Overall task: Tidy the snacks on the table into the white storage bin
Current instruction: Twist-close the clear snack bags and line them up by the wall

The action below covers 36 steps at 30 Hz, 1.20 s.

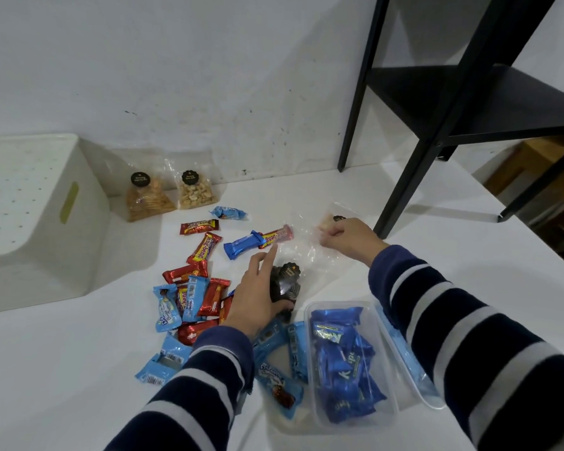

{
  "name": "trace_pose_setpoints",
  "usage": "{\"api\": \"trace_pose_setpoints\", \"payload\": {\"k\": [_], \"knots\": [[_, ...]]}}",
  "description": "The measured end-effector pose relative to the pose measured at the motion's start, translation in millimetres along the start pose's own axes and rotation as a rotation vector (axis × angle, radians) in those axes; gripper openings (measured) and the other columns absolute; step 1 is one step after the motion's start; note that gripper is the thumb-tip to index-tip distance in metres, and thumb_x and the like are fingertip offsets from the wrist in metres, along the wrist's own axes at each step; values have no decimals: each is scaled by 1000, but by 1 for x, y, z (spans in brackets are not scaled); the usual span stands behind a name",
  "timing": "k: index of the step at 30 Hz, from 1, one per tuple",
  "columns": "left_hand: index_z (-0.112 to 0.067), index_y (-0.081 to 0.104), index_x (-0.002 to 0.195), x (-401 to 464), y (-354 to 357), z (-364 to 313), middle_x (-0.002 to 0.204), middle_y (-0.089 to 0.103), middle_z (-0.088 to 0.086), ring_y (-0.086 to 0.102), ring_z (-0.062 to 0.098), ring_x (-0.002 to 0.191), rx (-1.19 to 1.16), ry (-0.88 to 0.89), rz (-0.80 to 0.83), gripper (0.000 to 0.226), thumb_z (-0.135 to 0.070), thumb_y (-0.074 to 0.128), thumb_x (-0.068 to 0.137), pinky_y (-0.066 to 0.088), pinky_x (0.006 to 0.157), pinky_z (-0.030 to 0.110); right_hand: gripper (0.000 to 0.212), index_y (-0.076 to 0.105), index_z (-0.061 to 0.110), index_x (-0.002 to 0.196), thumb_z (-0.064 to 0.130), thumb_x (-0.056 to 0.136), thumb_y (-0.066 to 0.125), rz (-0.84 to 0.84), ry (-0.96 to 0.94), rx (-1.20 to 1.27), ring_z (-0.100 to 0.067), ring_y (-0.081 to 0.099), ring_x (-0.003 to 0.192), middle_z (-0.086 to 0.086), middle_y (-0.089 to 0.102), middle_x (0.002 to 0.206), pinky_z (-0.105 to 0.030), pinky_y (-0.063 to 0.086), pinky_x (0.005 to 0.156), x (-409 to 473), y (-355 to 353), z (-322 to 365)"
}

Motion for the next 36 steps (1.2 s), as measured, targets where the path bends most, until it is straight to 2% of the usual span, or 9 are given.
{"api": "trace_pose_setpoints", "payload": {"k": [3, 9, 12, 15, 21, 25, 28, 31, 36], "knots": [[-33, 4, 151, 1, 0, 0, 149, 19, -4, 42, 22, 130, 11, 10, 9, 113, -26, 83, 70, 43, 104, 38, 18, 69, 8, 100, 20, 86, 67, 16, 11, 109, -15, 55, 89, 9, 56, 81, -25, 41, 79, 1, 2, 7], [-32, 7, 151, 2, 0, 3, 148, 18, -8, 42, 20, 130, 7, 25, 16, 113, -25, 84, 68, 41, 106, 38, 17, 70, 7, 102, 18, 90, 62, -74, -25, 3, -12, 53, 88, 8, 56, 85, -22, 38, 79, 4, 6, 7], [-30, 6, 151, 3, 0, 3, 148, 18, -7, 41, 20, 131, 2, 32, 14, 113, -25, 84, 69, 40, 107, 37, 24, 66, 7, 110, 21, 90, 61, -22, -17, 64, -15, 54, 94, 2, 57, 98, -25, 42, 84, 6, 10, 10], [-30, 5, 151, 4, 0, 3, 148, 18, -7, 42, 21, 130, 7, 43, 17, 114, -26, 84, 68, 41, 106, 39, 24, 68, 9, 106, 23, 87, 66, -26, -13, 134, -16, 57, 95, 1, 61, 97, -30, 46, 92, 9, 11, 15], [-30, 6, 151, 5, 0, 4, 149, 18, -5, 41, 21, 130, 12, 48, 25, 114, -27, 83, 68, 41, 106, 38, 10, 69, 12, 94, 19, 88, 64, -101, -24, 69, -12, 57, 88, 4, 63, 91, -24, 44, 79, 11, 11, 18], [-29, 5, 151, 5, 1, 1, 148, 19, -4, 41, 22, 130, 22, 41, 19, 114, -29, 83, 68, 43, 104, 37, 17, 67, 12, 100, 23, 89, 59, -42, -1, 126, -17, 57, 91, 0, 62, 95, -30, 46, 83, 13, 15, 25], [-31, 4, 151, 6, 1, 0, 148, 19, -5, 41, 21, 130, 23, 44, 27, 114, -30, 83, 68, 43, 104, 38, 17, 69, 10, 98, 22, 90, 60, -111, -41, 76, -15, 55, 83, 4, 60, 83, -26, 41, 75, 15, 17, 29], [-31, 5, 151, 5, 1, 0, 149, 18, -6, 39, 20, 132, 20, 36, 39, 113, -30, 83, 69, 41, 108, 38, 13, 69, 13, 95, 20, 90, 59, -151, -31, 46, -14, 54, 80, 10, 56, 73, -24, 41, 73, 17, 18, 27], [-30, 5, 151, 4, 1, -2, 150, 17, -6, 38, 19, 133, 24, 32, 30, 112, -29, 82, 70, 41, 107, 37, 21, 67, 6, 97, 23, 89, 57, -88, -33, 73, -16, 54, 86, -10, 60, 86, -33, 47, 77, 18, 22, 31]]}}
Point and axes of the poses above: each hand's wrist, its own x-axis towards the middle knuckle, its own y-axis out of the palm, z = x × y, the point moved 2 cm from there along x, towards the middle knuckle
